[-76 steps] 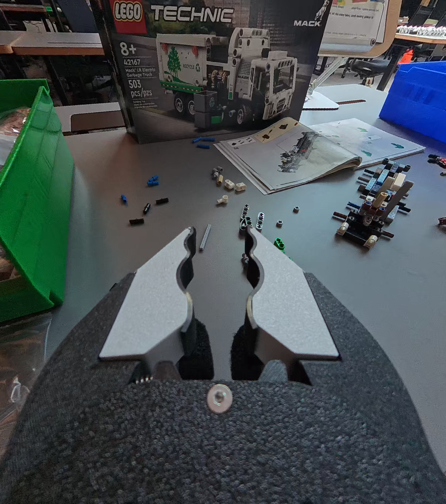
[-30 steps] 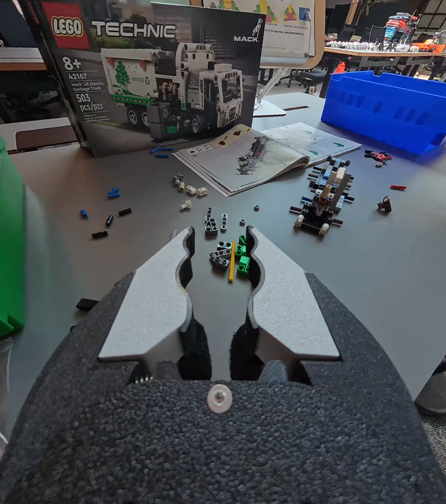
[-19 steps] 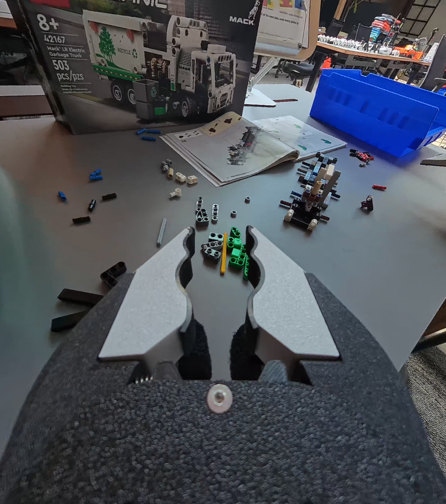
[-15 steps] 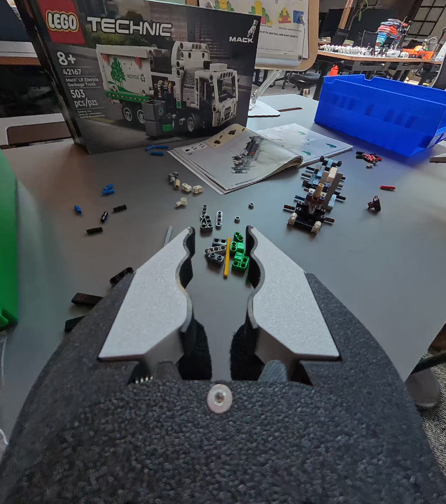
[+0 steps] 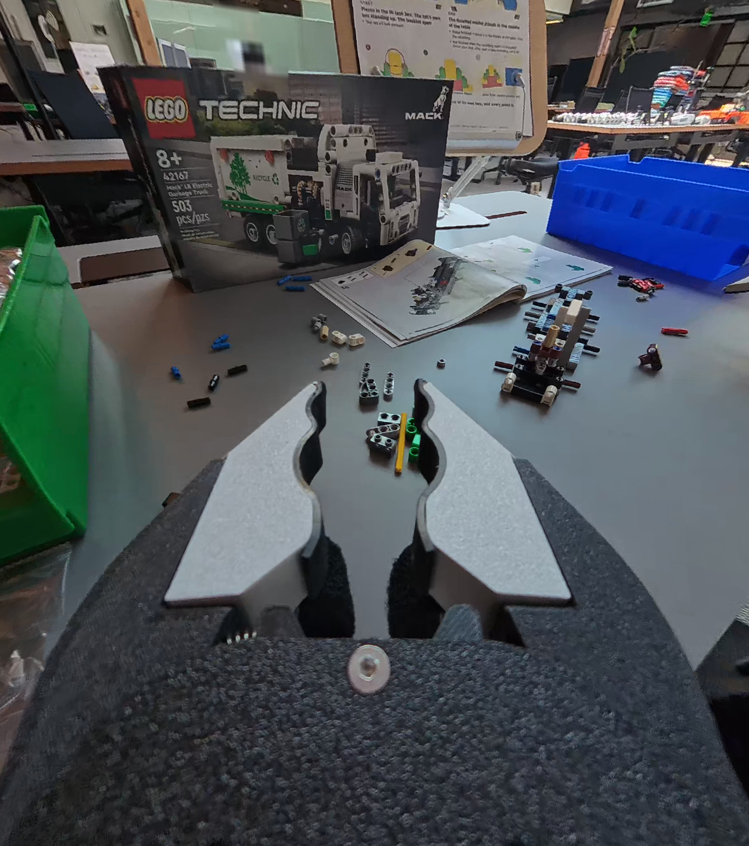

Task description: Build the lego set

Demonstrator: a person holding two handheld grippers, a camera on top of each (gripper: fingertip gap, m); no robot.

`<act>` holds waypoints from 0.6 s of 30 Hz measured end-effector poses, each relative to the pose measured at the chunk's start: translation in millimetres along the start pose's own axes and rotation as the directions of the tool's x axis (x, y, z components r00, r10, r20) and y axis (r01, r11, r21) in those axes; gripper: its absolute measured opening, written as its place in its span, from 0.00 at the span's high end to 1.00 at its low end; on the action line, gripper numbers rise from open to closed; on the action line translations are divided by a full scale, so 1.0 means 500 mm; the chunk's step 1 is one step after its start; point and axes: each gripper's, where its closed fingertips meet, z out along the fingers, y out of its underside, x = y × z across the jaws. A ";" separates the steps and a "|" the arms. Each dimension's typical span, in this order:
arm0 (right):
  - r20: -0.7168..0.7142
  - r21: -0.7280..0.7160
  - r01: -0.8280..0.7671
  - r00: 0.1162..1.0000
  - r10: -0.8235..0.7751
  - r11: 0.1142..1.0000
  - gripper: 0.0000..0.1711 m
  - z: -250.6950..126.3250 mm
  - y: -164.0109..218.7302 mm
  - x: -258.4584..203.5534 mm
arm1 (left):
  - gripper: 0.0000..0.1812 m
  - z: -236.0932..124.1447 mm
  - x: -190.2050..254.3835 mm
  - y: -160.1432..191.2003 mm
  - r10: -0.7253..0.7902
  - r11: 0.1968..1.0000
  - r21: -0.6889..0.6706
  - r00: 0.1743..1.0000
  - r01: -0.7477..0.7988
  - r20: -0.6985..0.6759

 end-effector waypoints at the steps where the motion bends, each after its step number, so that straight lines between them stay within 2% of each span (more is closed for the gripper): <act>1: 0.055 0.013 0.036 0.998 -0.037 0.999 0.84 -0.002 -0.018 -0.004 | 0.80 0.000 -0.006 -0.002 0.010 1.000 0.008 1.000 -0.011 0.022; 4: 0.092 0.048 0.143 0.985 -0.147 0.989 0.83 -0.003 -0.067 0.042 | 0.80 0.007 -0.017 0.003 0.024 1.000 -0.017 0.998 -0.023 0.066; 6: 0.182 0.050 0.115 0.976 -0.123 0.992 0.83 0.007 -0.065 0.066 | 0.80 0.007 -0.019 0.000 0.064 0.998 -0.011 0.993 -0.064 0.099; 7: 0.211 0.051 0.049 0.976 -0.059 0.997 0.79 0.010 -0.069 0.077 | 0.80 0.007 -0.018 0.001 0.083 0.997 -0.013 0.990 -0.082 0.112; 8: 0.303 0.055 0.032 0.952 -0.047 0.998 0.78 0.001 -0.079 0.062 | 0.80 0.008 -0.016 0.001 0.099 0.995 -0.018 0.988 -0.097 0.117; 10: 0.255 0.105 0.053 0.964 -0.078 0.993 0.80 -0.004 -0.092 0.085 | 0.80 0.008 -0.013 0.002 0.115 0.993 -0.019 0.987 -0.114 0.116; 12: 0.371 0.106 0.028 0.926 -0.065 0.994 0.79 -0.015 -0.089 0.053 | 0.81 0.005 -0.013 -0.002 0.108 0.994 -0.005 0.987 -0.108 0.116; 14: 0.388 0.078 0.035 0.920 -0.062 0.996 0.76 -0.014 -0.077 0.045 | 0.81 0.002 -0.010 -0.007 0.106 0.994 0.017 0.988 -0.109 0.109; 18: 0.378 0.157 0.097 0.913 -0.151 0.983 0.76 -0.034 -0.082 0.026 | 0.82 -0.010 0.003 -0.022 0.185 0.978 0.074 0.973 -0.197 0.141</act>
